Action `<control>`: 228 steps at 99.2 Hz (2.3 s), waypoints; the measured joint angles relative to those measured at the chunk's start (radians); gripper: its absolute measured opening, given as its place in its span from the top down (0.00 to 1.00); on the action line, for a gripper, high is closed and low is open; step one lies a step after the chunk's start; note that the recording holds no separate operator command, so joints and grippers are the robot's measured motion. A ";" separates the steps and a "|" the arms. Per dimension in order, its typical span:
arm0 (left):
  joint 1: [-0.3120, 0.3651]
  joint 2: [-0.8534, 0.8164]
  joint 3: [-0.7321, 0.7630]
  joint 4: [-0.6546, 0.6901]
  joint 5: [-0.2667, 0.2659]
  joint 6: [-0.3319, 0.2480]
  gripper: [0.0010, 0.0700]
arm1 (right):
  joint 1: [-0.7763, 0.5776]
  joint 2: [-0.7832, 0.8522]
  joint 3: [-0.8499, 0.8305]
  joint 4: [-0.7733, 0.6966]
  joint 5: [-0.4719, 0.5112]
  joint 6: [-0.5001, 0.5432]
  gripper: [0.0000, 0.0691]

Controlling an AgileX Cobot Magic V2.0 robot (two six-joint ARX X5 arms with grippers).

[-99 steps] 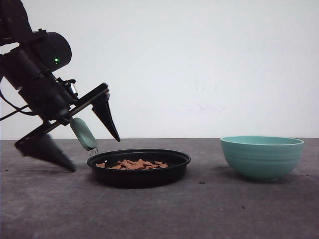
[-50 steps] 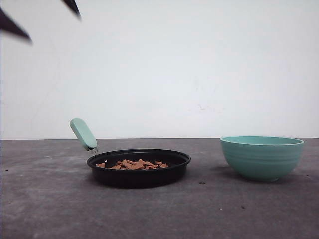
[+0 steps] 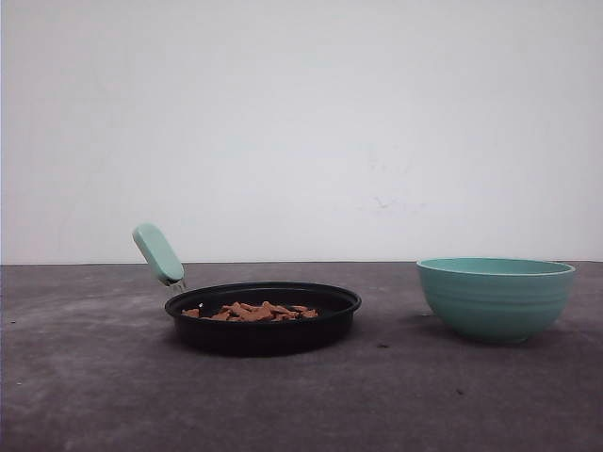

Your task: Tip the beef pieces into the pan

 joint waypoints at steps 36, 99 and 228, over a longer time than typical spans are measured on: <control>0.000 -0.081 -0.008 -0.176 0.000 -0.009 1.00 | 0.000 -0.003 -0.001 0.012 0.000 0.008 0.99; 0.000 -0.086 -0.008 -0.166 0.001 -0.009 1.00 | 0.000 -0.211 -0.001 -0.014 0.031 0.008 0.99; 0.000 -0.092 -0.008 -0.166 0.001 -0.011 1.00 | -0.223 -0.478 -0.699 0.299 0.105 0.157 0.99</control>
